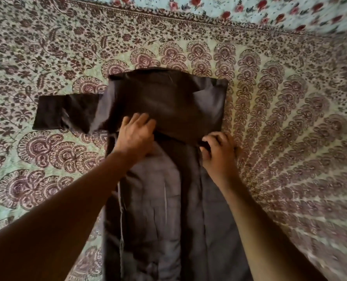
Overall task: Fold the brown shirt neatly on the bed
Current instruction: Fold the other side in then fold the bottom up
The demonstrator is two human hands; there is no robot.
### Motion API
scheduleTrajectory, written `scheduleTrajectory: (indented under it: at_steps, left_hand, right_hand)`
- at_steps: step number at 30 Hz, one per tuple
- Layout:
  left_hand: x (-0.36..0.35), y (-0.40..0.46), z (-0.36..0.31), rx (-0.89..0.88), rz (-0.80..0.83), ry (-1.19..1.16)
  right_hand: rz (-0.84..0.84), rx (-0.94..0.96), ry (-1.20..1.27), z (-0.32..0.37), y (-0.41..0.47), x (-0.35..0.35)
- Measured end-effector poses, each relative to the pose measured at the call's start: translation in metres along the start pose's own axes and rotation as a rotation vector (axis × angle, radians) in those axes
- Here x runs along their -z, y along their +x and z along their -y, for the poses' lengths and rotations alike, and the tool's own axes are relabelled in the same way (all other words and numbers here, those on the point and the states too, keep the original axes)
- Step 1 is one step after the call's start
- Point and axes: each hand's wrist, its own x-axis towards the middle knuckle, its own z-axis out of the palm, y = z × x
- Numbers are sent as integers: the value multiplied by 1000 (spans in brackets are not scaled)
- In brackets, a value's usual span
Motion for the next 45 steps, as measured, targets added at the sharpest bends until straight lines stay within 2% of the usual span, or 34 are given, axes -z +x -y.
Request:
scheduleTrajectory:
  at_steps: [4, 7, 10, 13, 15, 19, 23, 28, 30, 33, 36, 40, 43, 45]
  left_hand:
    - [3, 4, 6, 18, -15, 91]
    - [12, 9, -21, -13, -21, 78]
    - [19, 6, -77, -37, 60, -224]
    - [19, -7, -137, 199, 373, -649]
    - [12, -15, -170, 355, 431, -825]
    - [0, -21, -209, 477, 458, -971]
    - [-13, -25, -214, 643, 368, -989]
    - [-23, -33, -207, 735, 284, -1019]
    - [-27, -38, -206, 712, 252, -1003]
    - [-19, -47, -215, 707, 287, -1059]
    - [-18, -59, -225, 631, 352, -1067]
    - [-9, -75, -229, 424, 311, -859]
    - [-5, -93, -233, 390, 298, -847]
    - [-5, -107, -236, 380, 351, -784]
  right_hand:
    - [-36, -227, -31, -15, -40, 12]
    - [-96, -237, 22, -37, -77, 7]
    - [-145, -243, 57, -51, -114, 2]
    - [-92, -296, 6, -52, -144, 3]
    - [-61, -330, -46, -53, -159, 6]
    - [-57, -351, 12, -53, -176, 10]
    - [-153, -324, 72, -45, -188, 17]
    - [-53, -539, -81, -54, -230, 23]
    - [-33, -527, -124, -56, -252, 20]
    - [-2, -425, -140, -54, -284, 21]
    - [74, -350, 5, -42, -310, 29]
    - [192, -198, 170, -28, -329, 27]
    - [247, -121, 273, -22, -344, 24]
    - [292, -119, 337, -21, -352, 24]
